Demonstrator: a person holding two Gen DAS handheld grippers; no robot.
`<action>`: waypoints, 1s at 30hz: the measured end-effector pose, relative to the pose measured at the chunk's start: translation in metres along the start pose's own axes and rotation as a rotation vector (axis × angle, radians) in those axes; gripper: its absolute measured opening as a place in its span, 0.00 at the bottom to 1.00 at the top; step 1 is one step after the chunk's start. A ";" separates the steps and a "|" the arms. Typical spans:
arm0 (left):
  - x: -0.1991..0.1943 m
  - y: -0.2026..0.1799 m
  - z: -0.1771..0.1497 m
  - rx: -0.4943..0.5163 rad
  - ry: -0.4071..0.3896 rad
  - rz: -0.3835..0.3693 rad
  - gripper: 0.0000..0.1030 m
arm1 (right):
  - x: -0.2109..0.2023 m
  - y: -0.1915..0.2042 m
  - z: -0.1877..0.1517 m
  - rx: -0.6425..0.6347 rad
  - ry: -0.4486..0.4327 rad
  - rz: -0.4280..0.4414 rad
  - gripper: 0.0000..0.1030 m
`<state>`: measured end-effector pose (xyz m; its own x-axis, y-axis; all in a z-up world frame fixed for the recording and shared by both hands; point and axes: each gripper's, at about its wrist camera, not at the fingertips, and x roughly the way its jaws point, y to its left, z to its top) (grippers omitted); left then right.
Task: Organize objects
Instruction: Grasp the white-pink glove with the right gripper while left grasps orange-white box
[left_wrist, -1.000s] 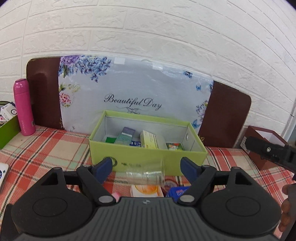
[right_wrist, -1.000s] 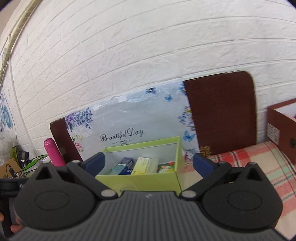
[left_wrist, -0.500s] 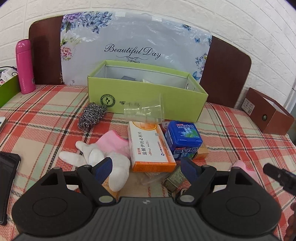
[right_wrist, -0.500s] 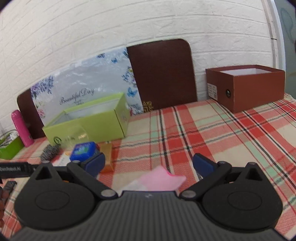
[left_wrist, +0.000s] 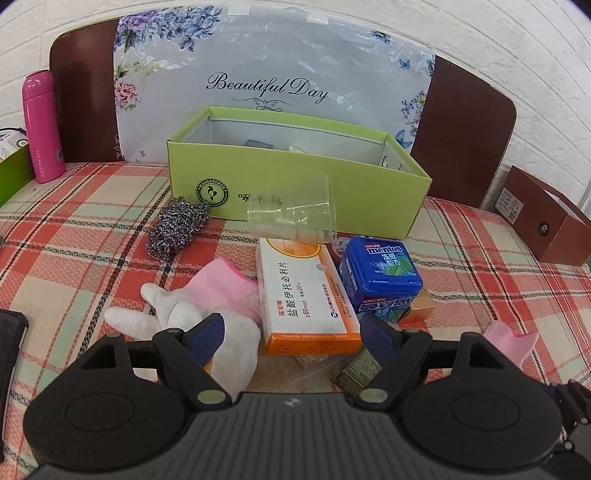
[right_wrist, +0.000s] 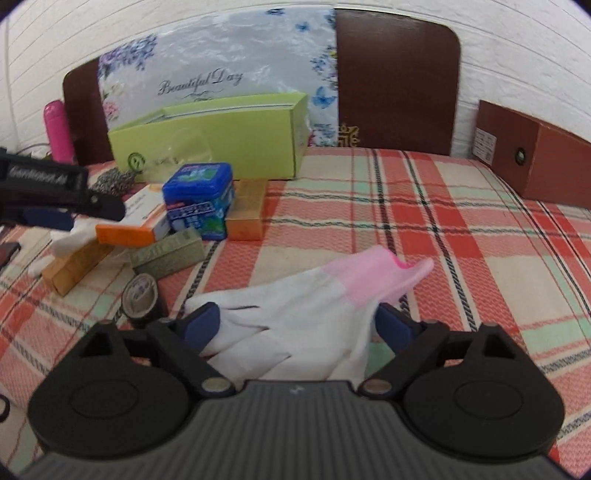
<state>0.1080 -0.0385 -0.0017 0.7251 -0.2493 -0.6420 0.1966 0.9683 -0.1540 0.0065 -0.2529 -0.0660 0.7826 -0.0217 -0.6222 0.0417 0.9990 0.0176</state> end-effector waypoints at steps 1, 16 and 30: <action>0.005 -0.002 0.003 0.005 0.004 -0.003 0.81 | 0.000 0.003 -0.001 -0.017 0.001 0.009 0.71; 0.039 -0.007 0.009 0.130 0.067 -0.016 0.72 | 0.000 0.001 -0.004 -0.010 0.008 0.016 0.53; 0.018 0.002 0.007 0.177 0.045 0.037 0.79 | -0.012 -0.006 -0.001 -0.021 0.018 0.000 0.68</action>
<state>0.1261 -0.0409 -0.0088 0.7045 -0.2090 -0.6783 0.2863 0.9581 0.0021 -0.0039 -0.2588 -0.0594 0.7712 -0.0214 -0.6363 0.0285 0.9996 0.0008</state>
